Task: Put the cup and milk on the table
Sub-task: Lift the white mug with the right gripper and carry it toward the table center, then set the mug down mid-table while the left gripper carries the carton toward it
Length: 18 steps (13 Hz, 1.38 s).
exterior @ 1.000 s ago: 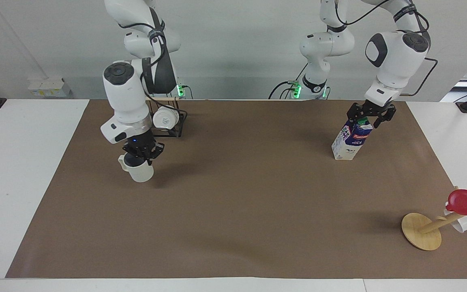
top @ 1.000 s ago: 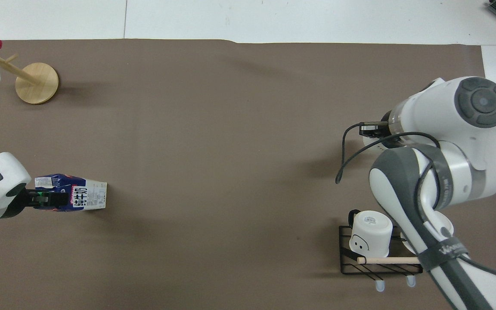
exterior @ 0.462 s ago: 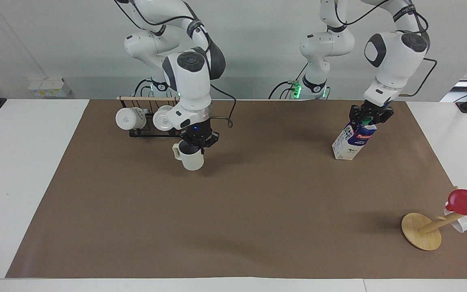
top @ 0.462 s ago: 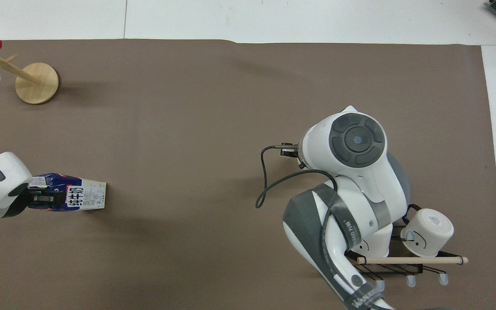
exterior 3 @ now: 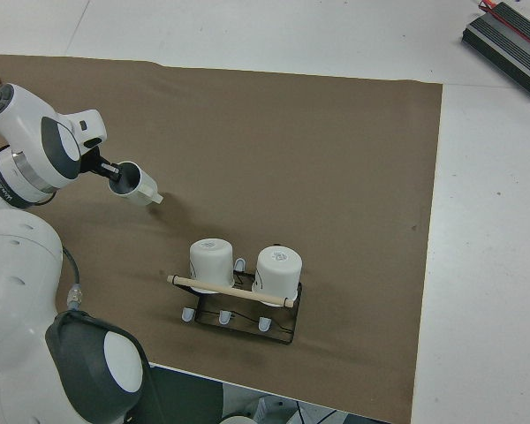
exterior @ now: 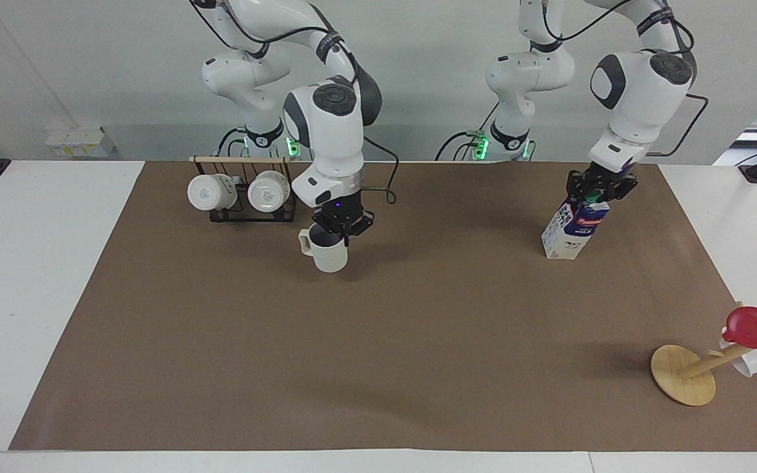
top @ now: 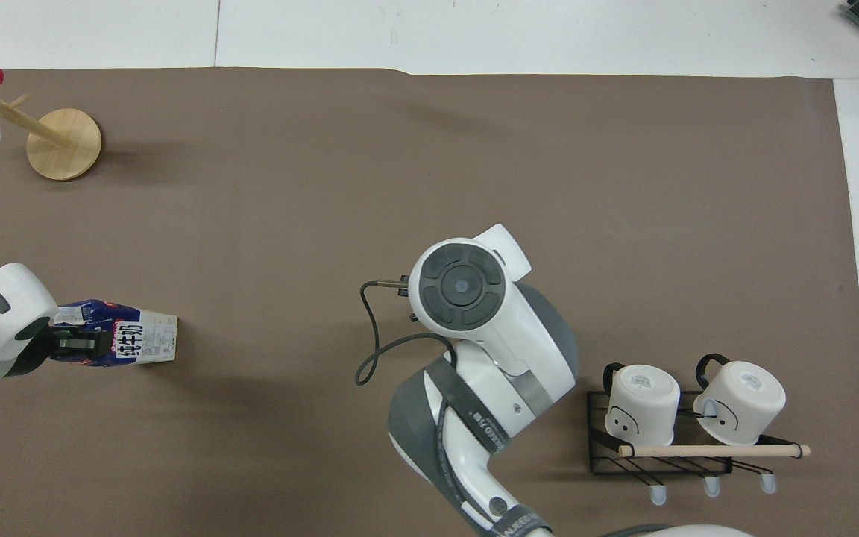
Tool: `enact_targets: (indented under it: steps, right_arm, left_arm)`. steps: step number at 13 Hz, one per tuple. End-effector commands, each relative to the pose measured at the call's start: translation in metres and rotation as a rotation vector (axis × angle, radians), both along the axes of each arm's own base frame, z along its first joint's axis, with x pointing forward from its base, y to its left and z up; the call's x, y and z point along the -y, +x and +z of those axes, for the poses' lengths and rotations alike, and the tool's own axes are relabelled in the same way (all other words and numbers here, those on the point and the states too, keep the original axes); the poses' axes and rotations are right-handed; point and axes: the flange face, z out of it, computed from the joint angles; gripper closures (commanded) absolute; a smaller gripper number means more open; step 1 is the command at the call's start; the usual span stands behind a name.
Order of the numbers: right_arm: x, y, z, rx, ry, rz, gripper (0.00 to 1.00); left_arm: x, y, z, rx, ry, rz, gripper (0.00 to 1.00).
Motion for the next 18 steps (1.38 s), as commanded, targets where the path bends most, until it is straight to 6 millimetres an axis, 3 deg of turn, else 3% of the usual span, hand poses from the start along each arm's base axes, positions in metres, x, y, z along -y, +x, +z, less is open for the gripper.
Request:
enact_targets:
  steps: [1,2,4,5,7,9,11,12,15,18]
  right_arm:
    - [-0.032,0.000,-0.021,0.043,0.010,-0.024,1.00]
    - [-0.045,-0.008,-0.031,0.039,0.007,-0.019,1.00]
    - [-0.048,-0.010,-0.033,0.040,0.004,-0.011,0.97]
    - [-0.048,-0.010,-0.033,0.040,0.003,-0.010,0.82]
    - [-0.048,-0.010,-0.033,0.037,0.004,-0.013,0.04]
    - [-0.047,-0.007,-0.032,0.034,0.013,-0.026,0.00]
    - [-0.039,0.001,-0.011,0.051,0.033,-0.049,0.00]
    - [-0.029,0.003,0.011,0.071,0.045,-0.060,0.00]
    - [0.037,0.021,0.059,0.106,0.067,-0.137,0.00]
    - [0.100,0.025,0.087,0.086,0.044,-0.202,0.00]
  left_arm:
    - [0.000,0.004,0.001,0.007,-0.006,0.007,0.51]
    - [0.000,0.005,0.001,0.005,-0.006,0.014,0.51]
    - [0.002,0.005,0.001,0.005,-0.008,0.040,0.54]
    - [0.004,0.005,0.002,0.006,-0.008,0.046,0.55]
    - [0.010,0.008,0.004,0.004,-0.011,0.066,0.58]
    - [0.011,0.012,0.010,-0.002,-0.013,0.081,0.58]
    - [0.017,0.014,0.010,-0.014,-0.016,0.103,0.60]
    - [0.023,0.016,0.015,-0.004,-0.020,0.116,0.61]
    - [0.058,0.026,0.022,0.006,-0.029,0.142,0.61]
    - [0.112,0.033,0.030,0.019,-0.048,0.196,0.60]
